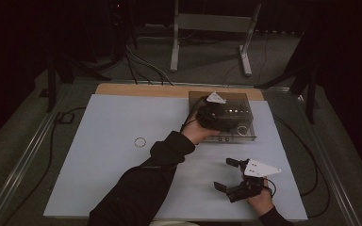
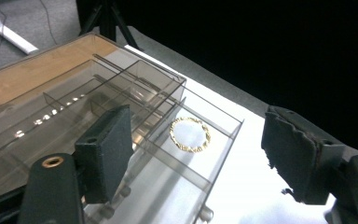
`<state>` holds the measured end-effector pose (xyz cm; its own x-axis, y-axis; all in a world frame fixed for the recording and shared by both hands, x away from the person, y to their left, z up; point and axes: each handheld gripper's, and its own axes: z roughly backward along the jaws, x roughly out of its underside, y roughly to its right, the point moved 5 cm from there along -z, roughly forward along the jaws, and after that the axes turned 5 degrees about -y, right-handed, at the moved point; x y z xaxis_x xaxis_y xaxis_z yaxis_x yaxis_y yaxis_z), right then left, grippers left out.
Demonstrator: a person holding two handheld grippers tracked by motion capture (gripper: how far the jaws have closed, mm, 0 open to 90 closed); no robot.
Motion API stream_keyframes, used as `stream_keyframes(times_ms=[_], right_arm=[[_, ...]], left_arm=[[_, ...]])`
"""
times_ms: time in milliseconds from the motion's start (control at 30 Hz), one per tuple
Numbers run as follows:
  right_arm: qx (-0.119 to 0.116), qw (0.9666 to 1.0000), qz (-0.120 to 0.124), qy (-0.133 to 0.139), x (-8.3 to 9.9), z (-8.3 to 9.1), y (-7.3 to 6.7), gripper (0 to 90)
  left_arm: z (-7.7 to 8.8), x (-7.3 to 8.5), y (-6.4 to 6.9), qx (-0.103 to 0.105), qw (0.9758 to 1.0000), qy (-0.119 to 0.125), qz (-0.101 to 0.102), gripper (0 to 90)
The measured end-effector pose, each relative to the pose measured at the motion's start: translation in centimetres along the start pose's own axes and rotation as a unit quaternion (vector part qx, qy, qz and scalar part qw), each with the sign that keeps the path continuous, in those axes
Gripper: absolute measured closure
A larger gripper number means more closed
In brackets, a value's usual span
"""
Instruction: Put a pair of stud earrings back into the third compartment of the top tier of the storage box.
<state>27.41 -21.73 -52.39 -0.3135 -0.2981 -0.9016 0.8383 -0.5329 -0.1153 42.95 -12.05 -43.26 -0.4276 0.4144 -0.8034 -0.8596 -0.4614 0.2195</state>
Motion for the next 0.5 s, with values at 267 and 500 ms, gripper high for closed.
stream_keyframes(times_ms=[267, 500], right_arm=[[0.002, 1.0, -0.002, -0.004, 0.1, -0.1, 0.1, 0.0], [0.002, 1.0, -0.002, -0.004, 0.1, -0.2, 0.0, 0.0]], left_arm=[[2.4, 1.0, -0.2, -0.002, 0.9998, -0.015, -0.01, 15.8], [4.9, 1.8, -0.9, -0.012, 0.9998, -0.011, -0.012, 8.9]])
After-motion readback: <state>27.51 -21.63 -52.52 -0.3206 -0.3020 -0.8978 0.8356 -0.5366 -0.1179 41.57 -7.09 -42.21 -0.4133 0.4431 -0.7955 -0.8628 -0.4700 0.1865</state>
